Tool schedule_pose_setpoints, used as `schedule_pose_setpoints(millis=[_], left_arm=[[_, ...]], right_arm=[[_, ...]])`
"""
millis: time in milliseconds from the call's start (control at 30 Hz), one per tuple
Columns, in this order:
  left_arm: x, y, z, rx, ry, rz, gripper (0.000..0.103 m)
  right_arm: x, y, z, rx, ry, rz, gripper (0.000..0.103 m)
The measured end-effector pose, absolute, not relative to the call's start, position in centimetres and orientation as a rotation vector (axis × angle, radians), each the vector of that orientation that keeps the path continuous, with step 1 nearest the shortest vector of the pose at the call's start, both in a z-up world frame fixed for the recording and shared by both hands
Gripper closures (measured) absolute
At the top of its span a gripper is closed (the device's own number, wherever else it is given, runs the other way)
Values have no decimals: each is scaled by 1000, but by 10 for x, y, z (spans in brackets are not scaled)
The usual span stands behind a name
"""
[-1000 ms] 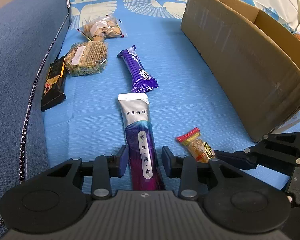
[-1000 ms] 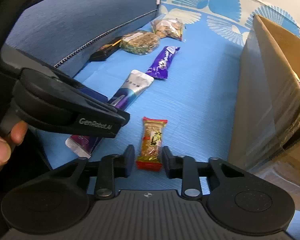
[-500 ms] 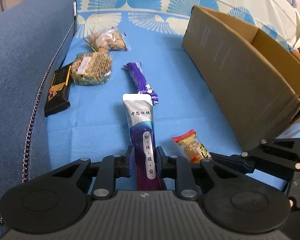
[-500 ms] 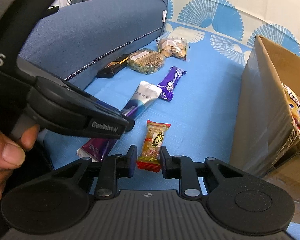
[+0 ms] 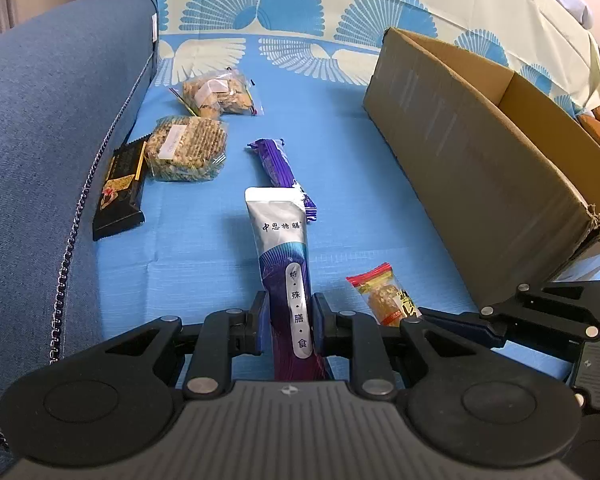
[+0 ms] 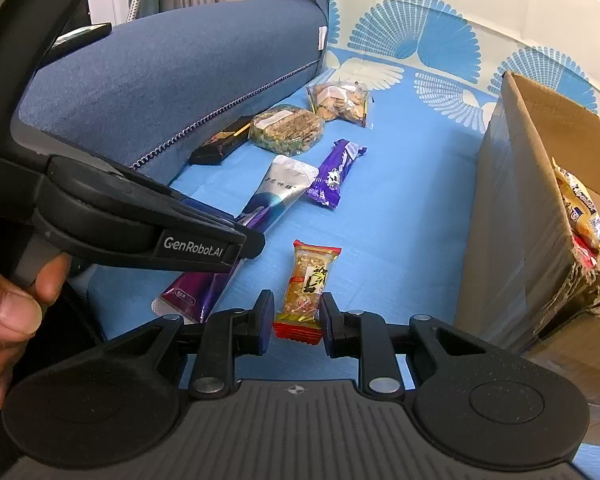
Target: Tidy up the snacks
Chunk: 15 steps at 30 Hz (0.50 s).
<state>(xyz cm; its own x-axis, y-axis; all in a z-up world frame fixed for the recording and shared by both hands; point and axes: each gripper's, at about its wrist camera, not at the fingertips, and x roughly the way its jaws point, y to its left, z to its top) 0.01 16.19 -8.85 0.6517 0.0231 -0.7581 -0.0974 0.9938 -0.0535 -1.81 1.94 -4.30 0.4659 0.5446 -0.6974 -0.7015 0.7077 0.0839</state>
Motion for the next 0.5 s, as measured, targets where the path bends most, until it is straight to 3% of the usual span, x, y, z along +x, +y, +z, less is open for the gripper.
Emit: schedule_pose_setpoints(millis=[500], left_arm=[[-7,162,-84,-102,813,63,79]], right_arm=[[-20,17,-36,-217,736,777,77]])
